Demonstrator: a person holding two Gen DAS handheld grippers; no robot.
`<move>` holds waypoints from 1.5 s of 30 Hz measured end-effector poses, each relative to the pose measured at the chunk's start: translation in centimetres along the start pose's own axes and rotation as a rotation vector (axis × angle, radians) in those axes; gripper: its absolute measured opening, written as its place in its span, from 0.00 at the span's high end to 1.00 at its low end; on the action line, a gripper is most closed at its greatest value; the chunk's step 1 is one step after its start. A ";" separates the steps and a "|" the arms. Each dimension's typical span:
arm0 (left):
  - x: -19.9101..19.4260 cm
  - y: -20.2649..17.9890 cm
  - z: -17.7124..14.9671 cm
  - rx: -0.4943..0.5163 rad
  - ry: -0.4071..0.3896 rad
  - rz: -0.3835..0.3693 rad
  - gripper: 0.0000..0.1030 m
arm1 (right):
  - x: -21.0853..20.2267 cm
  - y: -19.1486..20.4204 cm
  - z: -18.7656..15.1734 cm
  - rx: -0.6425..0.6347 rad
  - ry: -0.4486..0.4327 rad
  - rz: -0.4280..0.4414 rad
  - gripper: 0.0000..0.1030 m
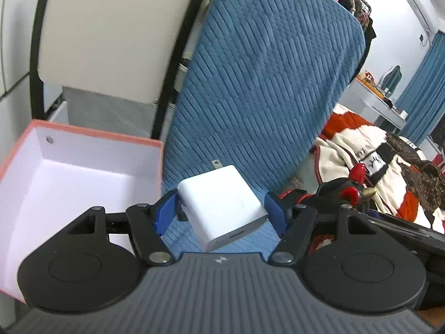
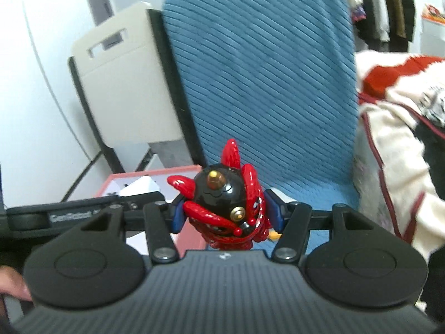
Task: Organize rigid objects
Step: 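Lower the figurine into the white box and open the right gripper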
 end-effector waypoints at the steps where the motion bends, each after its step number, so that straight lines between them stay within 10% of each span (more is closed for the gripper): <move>1: -0.2 0.4 0.6 -0.007 -0.005 0.002 0.29 | 0.2 0.5 0.4 -0.002 -0.005 0.008 0.42; 13: -4.2 7.8 3.5 -0.043 -0.061 0.084 0.29 | 2.0 8.9 2.9 -0.093 -0.009 0.126 0.42; 22: -3.4 15.9 1.0 -0.111 0.025 0.174 0.29 | 7.8 12.7 -1.0 -0.106 0.154 0.194 0.42; 45: 2.1 25.4 -5.2 -0.213 0.207 0.259 0.22 | 16.4 14.5 -10.0 -0.116 0.410 0.105 0.40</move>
Point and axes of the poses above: each gripper's, at about its wrist camera, not at the fingertips, and x roughly the way its jaws point, y to its left, z to its top, the point moved 6 cm from there along x, roughly the way its jaws point, and after that the axes turned 6 degrees about -x, right-handed, at the moved point
